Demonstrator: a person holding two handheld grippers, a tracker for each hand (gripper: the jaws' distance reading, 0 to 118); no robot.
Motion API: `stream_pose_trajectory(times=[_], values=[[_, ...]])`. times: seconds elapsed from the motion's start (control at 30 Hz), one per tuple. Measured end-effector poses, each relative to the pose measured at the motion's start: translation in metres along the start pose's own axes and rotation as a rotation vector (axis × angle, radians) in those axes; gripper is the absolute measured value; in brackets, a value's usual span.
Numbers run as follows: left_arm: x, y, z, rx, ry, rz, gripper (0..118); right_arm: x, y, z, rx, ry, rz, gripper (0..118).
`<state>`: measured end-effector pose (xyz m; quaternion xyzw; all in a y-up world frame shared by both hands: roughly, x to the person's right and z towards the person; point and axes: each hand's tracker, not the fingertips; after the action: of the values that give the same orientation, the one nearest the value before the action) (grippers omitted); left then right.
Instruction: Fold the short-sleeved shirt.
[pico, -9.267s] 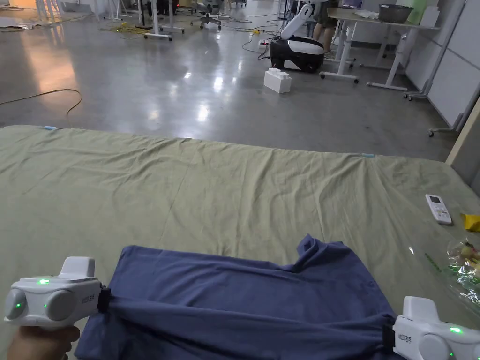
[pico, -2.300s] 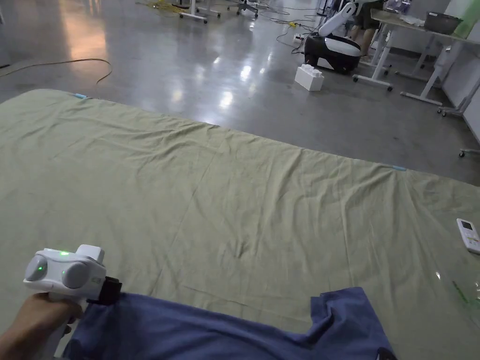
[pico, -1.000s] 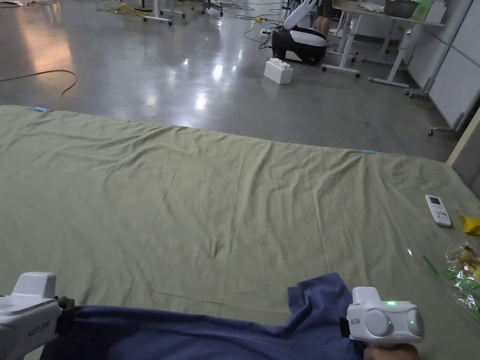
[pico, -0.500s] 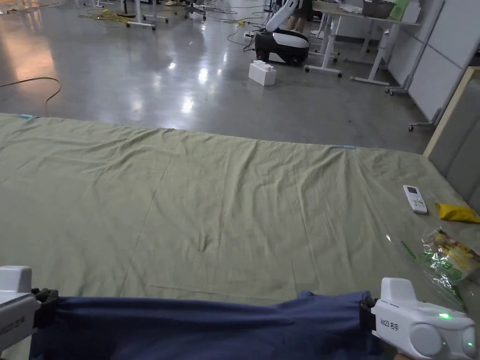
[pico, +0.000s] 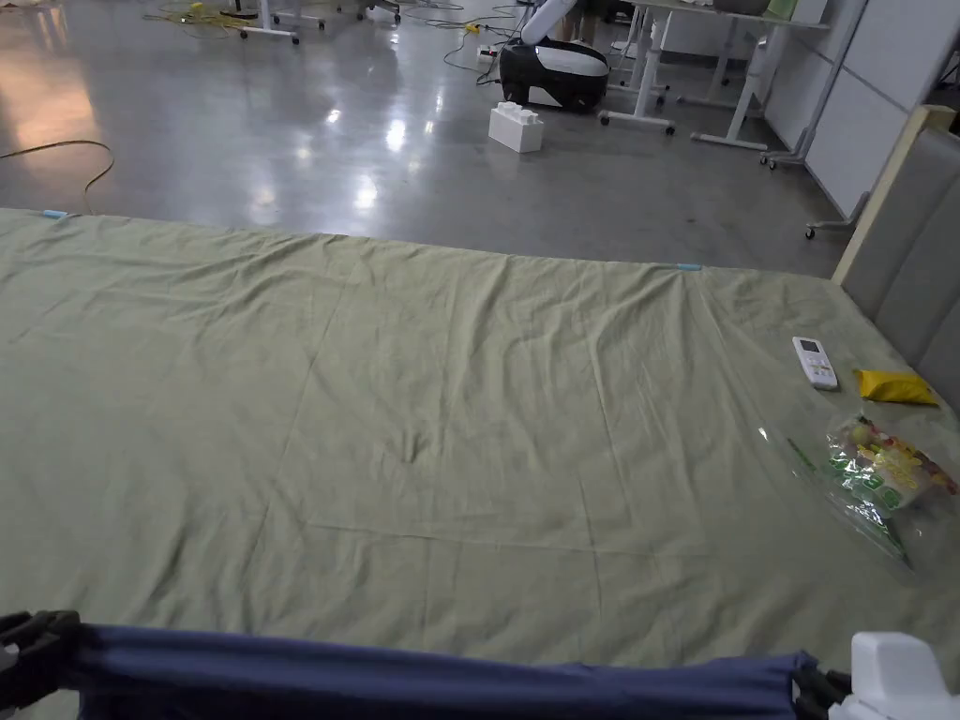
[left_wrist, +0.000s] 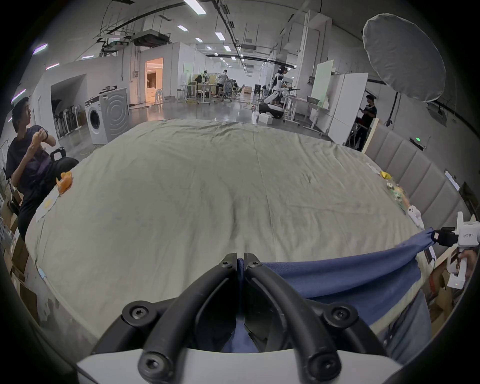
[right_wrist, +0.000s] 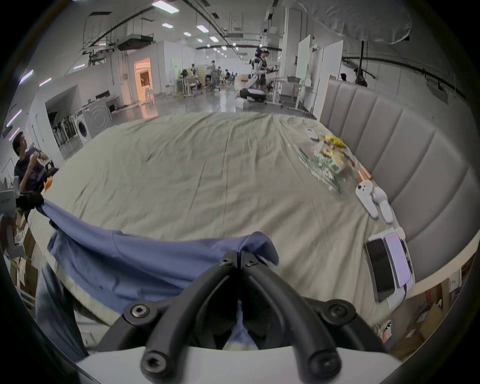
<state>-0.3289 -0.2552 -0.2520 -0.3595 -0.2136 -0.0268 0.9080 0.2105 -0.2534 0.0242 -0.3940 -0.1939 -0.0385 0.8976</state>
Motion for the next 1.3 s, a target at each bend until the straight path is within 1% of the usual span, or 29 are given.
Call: stream_pose_trajectory(times=[0.07,0.1,0.17,0.23,0.3,0.33,0.4,0.53,0.6,0.63,0.7,0.73,0.77,0.8,0.93,1.07,1.13,1.23,1.27,1.3], values=[[-0.005,-0.018,0.000,-0.053,-0.016,-0.023,4,-0.005,-0.018,0.001,-0.053,-0.036,0.041,2],[-0.006,-0.026,0.000,-0.063,-0.005,-0.027,4,-0.006,-0.026,0.000,-0.073,-0.034,0.044,2],[-0.008,-0.045,-0.002,-0.130,-0.017,-0.043,4,-0.003,-0.044,-0.007,-0.119,-0.029,0.015,2],[-0.007,-0.060,-0.004,-0.169,-0.004,-0.045,4,-0.004,-0.059,-0.015,-0.156,-0.042,0.023,2],[-0.008,-0.072,-0.010,-0.200,0.007,-0.052,4,-0.005,-0.072,-0.023,-0.190,-0.053,0.051,2],[-0.004,-0.076,-0.010,-0.210,0.017,-0.058,4,-0.006,-0.077,-0.028,-0.207,-0.049,0.043,2],[-0.004,-0.083,-0.017,-0.241,0.027,-0.073,4,-0.007,-0.086,-0.035,-0.220,-0.037,0.021,2],[0.002,-0.089,-0.024,-0.252,0.042,-0.086,5,-0.011,-0.090,-0.046,-0.217,-0.045,0.023,2],[0.007,-0.086,-0.022,-0.250,0.050,-0.091,10,-0.015,-0.089,-0.050,-0.212,-0.046,0.021,4],[0.009,-0.084,-0.021,-0.248,0.054,-0.094,17,-0.016,-0.088,-0.049,-0.206,-0.051,0.024,9],[0.013,-0.077,-0.018,-0.230,0.062,-0.106,37,-0.020,-0.079,-0.043,-0.192,-0.094,0.024,43],[0.016,-0.073,-0.014,-0.209,0.066,-0.117,47,-0.024,-0.072,-0.040,-0.164,-0.116,0.025,59],[0.019,-0.067,-0.013,-0.187,0.070,-0.126,59,-0.027,-0.065,-0.036,-0.119,-0.126,0.024,77],[0.024,-0.060,-0.013,-0.168,0.069,-0.133,64,-0.029,-0.056,-0.030,-0.075,-0.135,0.023,84],[0.049,-0.030,-0.012,-0.040,0.062,-0.193,66,-0.050,-0.016,-0.014,0.120,-0.130,0.024,88],[0.076,0.001,-0.010,0.110,0.022,-0.160,66,-0.075,0.017,-0.004,0.324,-0.099,-0.007,88],[0.092,0.015,-0.008,0.211,0.037,-0.156,66,-0.090,0.032,0.002,0.423,-0.105,-0.002,88],[0.115,0.032,0.001,0.370,0.071,-0.170,65,-0.112,0.048,0.009,0.585,-0.118,0.008,80],[0.118,0.033,0.000,0.431,0.084,-0.175,64,-0.118,0.052,0.012,0.642,-0.120,-0.003,69],[0.124,0.036,0.003,0.472,0.092,-0.181,63,-0.123,0.057,0.015,0.700,-0.127,0.023,57]])
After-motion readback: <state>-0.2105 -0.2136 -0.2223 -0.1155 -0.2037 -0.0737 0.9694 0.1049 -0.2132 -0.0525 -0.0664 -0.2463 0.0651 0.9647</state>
